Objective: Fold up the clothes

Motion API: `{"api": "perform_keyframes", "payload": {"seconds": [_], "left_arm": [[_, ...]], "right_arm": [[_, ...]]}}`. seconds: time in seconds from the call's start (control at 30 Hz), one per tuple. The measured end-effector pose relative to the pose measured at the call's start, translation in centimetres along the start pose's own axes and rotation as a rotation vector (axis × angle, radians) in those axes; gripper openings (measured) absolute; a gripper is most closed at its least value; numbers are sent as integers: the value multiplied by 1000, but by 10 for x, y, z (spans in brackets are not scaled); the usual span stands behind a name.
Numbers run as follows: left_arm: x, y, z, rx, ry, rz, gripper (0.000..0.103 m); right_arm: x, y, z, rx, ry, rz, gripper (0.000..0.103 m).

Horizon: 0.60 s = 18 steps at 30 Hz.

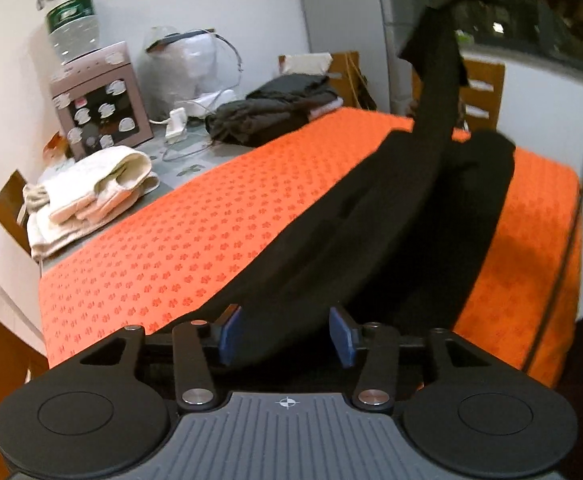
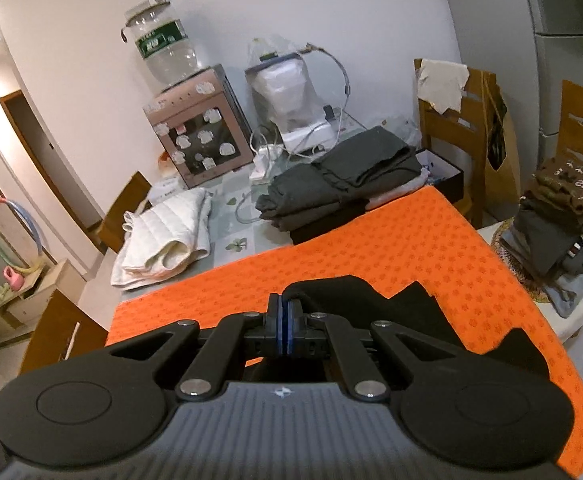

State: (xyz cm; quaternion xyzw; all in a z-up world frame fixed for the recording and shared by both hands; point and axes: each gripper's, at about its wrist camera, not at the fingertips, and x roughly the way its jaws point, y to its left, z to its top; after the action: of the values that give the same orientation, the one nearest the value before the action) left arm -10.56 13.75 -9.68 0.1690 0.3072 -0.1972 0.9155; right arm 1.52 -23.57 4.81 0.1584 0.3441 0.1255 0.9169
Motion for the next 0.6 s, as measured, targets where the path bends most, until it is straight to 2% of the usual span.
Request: {"api": "perform_keyframes", "payload": {"seconds": [0.27, 0.3, 0.33, 0.37, 0.47, 0.6], "left_arm": [[37, -10, 12, 101, 38, -53, 49], [41, -11, 13, 103, 46, -58, 35], [44, -11, 14, 100, 51, -52, 13], [46, -11, 15, 91, 55, -47, 6], [44, 6, 22, -36, 47, -66, 5], [41, 43, 27, -298, 37, -117, 5]], "right_arm": [[72, -31, 13, 29, 81, -45, 3], [81, -35, 14, 33, 91, -58, 3], [91, -40, 14, 39, 100, -68, 3], [99, -45, 15, 42, 111, -78, 3], [121, -57, 14, 30, 150, -101, 3], [151, -66, 11, -22, 212, -125, 4]]}}
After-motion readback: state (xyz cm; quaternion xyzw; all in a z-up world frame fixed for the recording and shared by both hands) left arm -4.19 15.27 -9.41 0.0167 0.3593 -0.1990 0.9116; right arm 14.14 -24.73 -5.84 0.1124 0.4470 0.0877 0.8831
